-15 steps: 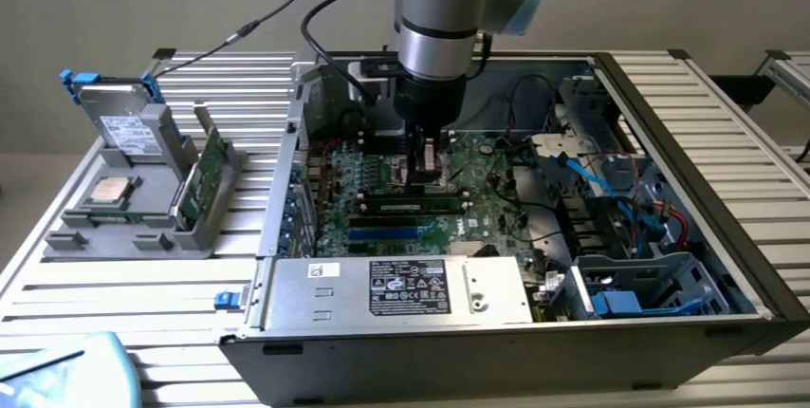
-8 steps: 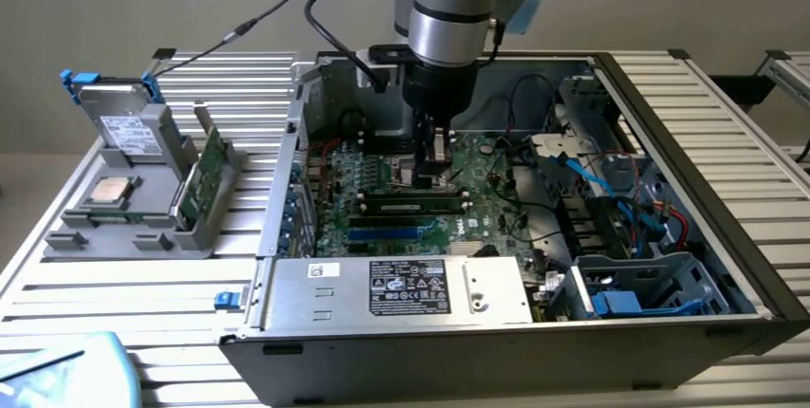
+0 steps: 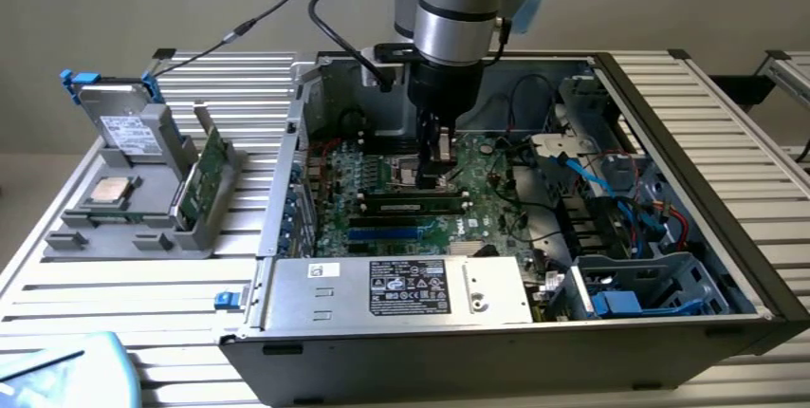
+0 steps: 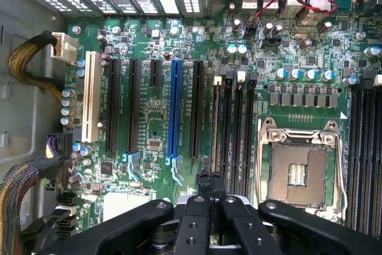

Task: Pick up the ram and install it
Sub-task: 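Press down the ram until it locks into place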

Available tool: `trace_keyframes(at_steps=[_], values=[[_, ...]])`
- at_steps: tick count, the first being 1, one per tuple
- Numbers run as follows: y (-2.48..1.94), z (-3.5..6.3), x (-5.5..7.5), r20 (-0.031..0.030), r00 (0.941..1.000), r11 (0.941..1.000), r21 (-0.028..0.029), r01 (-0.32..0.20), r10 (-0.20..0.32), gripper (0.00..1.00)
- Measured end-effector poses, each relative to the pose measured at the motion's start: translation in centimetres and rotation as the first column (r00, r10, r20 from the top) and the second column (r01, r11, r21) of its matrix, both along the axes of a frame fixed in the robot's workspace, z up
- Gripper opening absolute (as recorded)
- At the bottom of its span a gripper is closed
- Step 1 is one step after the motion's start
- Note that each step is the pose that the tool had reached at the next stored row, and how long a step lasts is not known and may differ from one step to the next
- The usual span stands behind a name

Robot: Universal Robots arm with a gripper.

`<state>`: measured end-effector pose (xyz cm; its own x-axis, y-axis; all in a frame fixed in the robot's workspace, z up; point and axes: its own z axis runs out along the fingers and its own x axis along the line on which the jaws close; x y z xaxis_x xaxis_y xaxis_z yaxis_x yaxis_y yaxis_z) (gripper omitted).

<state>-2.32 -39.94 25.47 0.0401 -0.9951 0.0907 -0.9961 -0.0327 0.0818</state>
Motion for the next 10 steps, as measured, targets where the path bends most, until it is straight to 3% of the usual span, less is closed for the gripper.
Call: trace_keyframes(at_steps=[10], values=[[0.00, 0.00, 0.00, -0.0001, 1.0000, 1.0000, -0.0001, 0.000, 0.000, 0.11]])
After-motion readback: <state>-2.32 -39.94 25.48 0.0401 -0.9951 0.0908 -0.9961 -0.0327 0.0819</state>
